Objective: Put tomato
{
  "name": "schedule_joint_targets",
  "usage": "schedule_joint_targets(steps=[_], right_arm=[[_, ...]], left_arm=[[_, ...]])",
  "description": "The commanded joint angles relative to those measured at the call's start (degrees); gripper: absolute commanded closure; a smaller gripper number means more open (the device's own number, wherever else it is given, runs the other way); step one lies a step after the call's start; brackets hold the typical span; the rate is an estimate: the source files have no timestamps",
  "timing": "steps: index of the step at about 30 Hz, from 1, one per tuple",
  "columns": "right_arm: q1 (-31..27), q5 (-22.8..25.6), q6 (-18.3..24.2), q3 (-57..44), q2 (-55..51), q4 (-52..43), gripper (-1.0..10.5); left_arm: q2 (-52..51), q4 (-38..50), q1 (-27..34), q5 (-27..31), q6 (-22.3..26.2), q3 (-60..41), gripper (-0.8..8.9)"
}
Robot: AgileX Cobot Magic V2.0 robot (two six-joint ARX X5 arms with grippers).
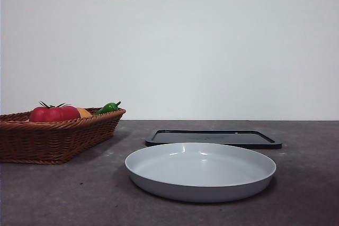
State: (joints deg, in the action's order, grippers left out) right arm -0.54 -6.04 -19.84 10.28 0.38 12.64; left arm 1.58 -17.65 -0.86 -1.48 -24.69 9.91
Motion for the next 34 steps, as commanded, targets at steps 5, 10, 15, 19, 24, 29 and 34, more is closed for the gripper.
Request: schedule_joint_targets(steps=[5,10,15,19,24,29,34], right_arm=[[0.0,-2.2,0.8,10.5,3.4,5.9,9.4],[0.0,-7.7,3.9,18.5,9.8,11.1,9.4],[0.0,-16.2,7.1,26.2,18.4,18.0,9.4],[0.0,-23.2,10.2,32.3,25.6,24.1,9.4],[1.7,-27.3,14.3,39.3,33.0,31.7,9.4],[6.2,-27.4,17.9,44.5,38.6,39.1,9.4],[11.6,-27.4,19.5,46.5,41.6,43.1,9.4]], left_arm=[[5.7,-4.4,0.1,-4.5,0.8,9.6,8.04],[12.8,-10.2,0.1,-10.3,6.0,17.7,8.04],[20.9,-16.8,0.1,-17.1,12.3,25.7,8.04],[26.7,-22.6,0.1,-22.3,16.6,31.1,8.04],[31.9,-28.6,-0.8,-26.9,20.1,36.3,8.04],[35.0,-33.7,-3.0,-29.2,22.6,40.9,8.04],[35.6,-38.4,-5.2,-29.2,24.3,43.5,8.04]])
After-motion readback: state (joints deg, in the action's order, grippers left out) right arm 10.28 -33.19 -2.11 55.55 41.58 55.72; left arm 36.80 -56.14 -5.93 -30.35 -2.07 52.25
